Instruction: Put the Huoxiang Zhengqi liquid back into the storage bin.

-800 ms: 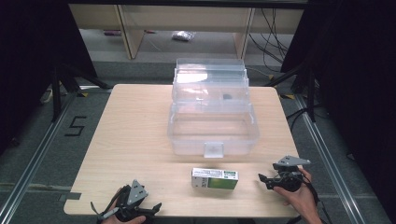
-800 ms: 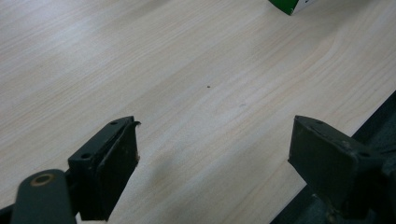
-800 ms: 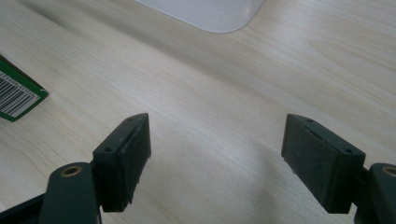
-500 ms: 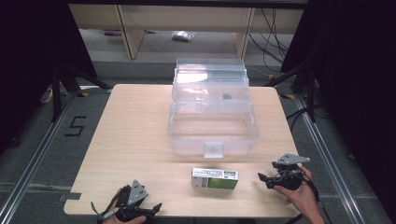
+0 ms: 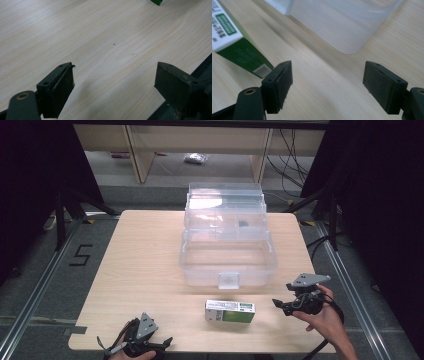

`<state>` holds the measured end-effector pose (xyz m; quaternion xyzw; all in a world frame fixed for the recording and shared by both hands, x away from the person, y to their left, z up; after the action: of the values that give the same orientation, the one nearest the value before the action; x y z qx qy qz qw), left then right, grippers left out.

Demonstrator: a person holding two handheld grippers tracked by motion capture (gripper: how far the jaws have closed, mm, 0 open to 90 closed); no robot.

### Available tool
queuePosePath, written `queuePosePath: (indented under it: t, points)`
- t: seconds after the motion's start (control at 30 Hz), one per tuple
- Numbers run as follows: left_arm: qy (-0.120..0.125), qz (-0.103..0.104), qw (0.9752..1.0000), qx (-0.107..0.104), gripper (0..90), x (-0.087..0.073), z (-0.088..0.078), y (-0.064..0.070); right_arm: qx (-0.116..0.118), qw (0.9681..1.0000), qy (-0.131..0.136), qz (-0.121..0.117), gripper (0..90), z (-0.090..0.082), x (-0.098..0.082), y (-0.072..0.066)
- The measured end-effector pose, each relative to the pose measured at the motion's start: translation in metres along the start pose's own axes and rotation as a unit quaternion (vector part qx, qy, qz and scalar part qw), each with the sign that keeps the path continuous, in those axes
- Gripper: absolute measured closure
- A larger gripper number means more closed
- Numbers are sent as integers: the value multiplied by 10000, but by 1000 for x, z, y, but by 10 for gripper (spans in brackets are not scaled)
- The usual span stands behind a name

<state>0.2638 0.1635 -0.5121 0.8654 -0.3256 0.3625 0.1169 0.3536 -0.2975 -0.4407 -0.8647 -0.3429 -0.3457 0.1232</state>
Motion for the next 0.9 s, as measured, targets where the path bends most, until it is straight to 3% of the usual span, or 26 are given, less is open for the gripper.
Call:
queuePosePath:
  t: [0.07, 0.1, 0.13, 0.17, 0.3, 0.33, 0.43, 0.67, 0.9]
  points:
    - [111, -136, 9998, -8, 151, 0, 1, 2, 81, 9999, 23, -88, 248, -2, 6, -1]
    - [48, -73, 10000, 36, 151, 0, 1, 0, 123, 9999, -21, -93, 249, -3, 9, -3]
    - [59, -88, 9999, 48, 151, 0, 2, 0, 128, 9998, 141, -111, 248, -1, 12, -5]
    - [57, -85, 9999, 46, 151, 0, 2, 0, 173, 9997, -65, -134, 248, -5, 15, -8]
    - [26, -39, 10000, 34, 151, 0, 2, 0, 281, 9987, 20, -431, 248, -8, 27, -15]
    - [55, -78, 9999, 45, 151, 0, 3, 1, 324, 9984, -65, -450, 247, -11, 31, -18]
    - [-20, -11, 10000, -8, 151, 0, 2, 0, 438, 9960, -38, -779, 246, -14, 40, -24]
    - [-36, -12, 10000, 12, 151, 0, 2, 0, 753, 9912, -147, -1082, 243, -15, 62, -40]
    - [-20, -27, 10000, -7, 151, -1, 3, 0, 800, 9862, -276, -1424, 248, -13, 76, -58]
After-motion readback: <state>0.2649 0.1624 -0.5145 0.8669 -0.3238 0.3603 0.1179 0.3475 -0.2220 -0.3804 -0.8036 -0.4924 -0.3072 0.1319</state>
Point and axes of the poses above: each handheld gripper's, and its own axes: z roughly forward along the jaws, x roughly out of its top, y roughly to its right, the point moved 1 cm from there along z, roughly forward along the jaws, and after that the axes turned 1 degree about y, right-handed, at the moved point
